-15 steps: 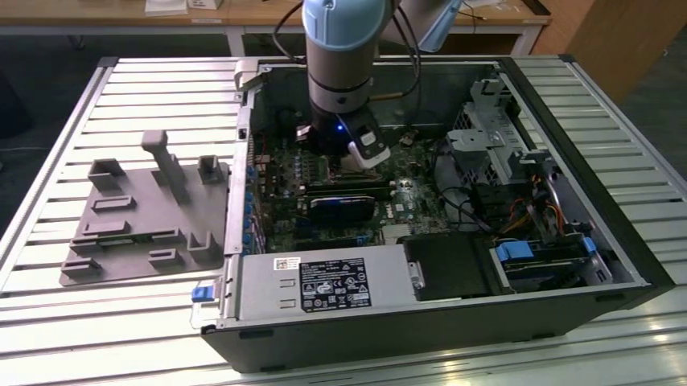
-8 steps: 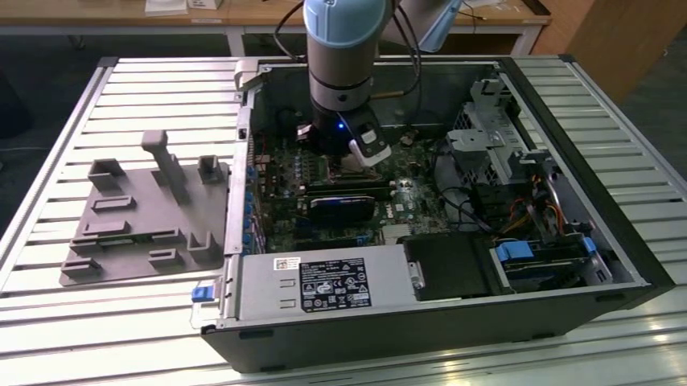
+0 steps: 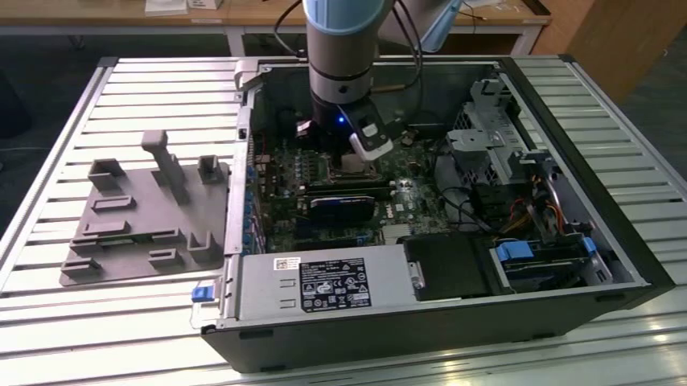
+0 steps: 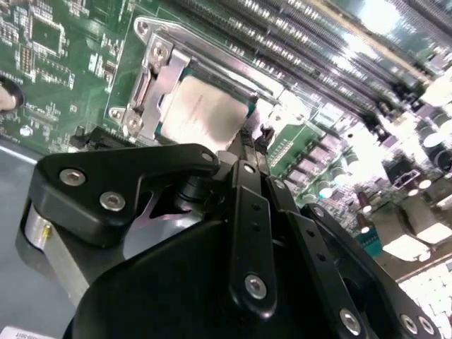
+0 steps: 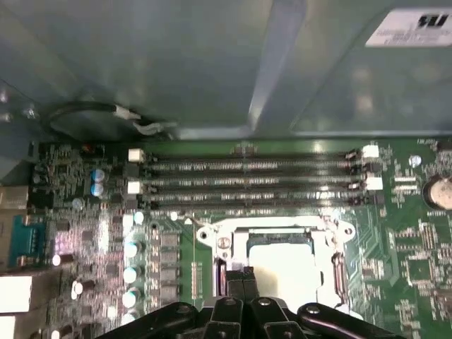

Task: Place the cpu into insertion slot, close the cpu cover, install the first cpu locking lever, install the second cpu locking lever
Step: 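Close the cpu cover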

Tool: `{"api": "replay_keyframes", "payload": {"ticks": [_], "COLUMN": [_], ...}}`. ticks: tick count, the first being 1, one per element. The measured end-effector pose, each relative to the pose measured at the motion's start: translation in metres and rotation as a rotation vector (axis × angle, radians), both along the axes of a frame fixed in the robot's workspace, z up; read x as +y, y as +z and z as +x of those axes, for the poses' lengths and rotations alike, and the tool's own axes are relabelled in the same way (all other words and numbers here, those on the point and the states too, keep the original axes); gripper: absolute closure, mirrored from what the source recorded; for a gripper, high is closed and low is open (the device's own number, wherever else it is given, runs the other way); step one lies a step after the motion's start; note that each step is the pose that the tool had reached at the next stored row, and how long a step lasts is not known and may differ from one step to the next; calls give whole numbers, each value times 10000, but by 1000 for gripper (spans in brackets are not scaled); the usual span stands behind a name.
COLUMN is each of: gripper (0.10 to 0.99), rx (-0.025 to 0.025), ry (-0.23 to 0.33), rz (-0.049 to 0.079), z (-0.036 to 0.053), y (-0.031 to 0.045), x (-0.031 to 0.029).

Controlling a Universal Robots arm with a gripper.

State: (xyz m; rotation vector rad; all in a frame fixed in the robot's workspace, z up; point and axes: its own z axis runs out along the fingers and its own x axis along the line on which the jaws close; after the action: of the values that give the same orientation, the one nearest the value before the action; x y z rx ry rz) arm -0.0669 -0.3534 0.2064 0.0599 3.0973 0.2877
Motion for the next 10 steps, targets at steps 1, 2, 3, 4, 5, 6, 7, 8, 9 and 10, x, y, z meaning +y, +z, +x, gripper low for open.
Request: {"api": "replay_keyframes", "payload": {"ticks": [1, 2, 3, 4, 5, 6, 7, 8, 9, 10], "gripper": [984, 984, 984, 984, 984, 984, 984, 984, 984, 984], "rx": [-1, 0, 0, 0, 1, 1, 3, 6, 10, 17], "ry": [0, 0, 0, -5, -7, -6, -5, -6, -7, -6], "rz": [-157, -291, -313, -314, -313, -314, -313, -314, -314, -314], "z": [0, 0, 11, 34, 62, 94, 127, 160, 193, 227], "y": [1, 1, 1, 0, 0, 0, 0, 0, 0, 1], "x": [1, 2, 2, 2, 2, 2, 2, 2, 2, 2]}}
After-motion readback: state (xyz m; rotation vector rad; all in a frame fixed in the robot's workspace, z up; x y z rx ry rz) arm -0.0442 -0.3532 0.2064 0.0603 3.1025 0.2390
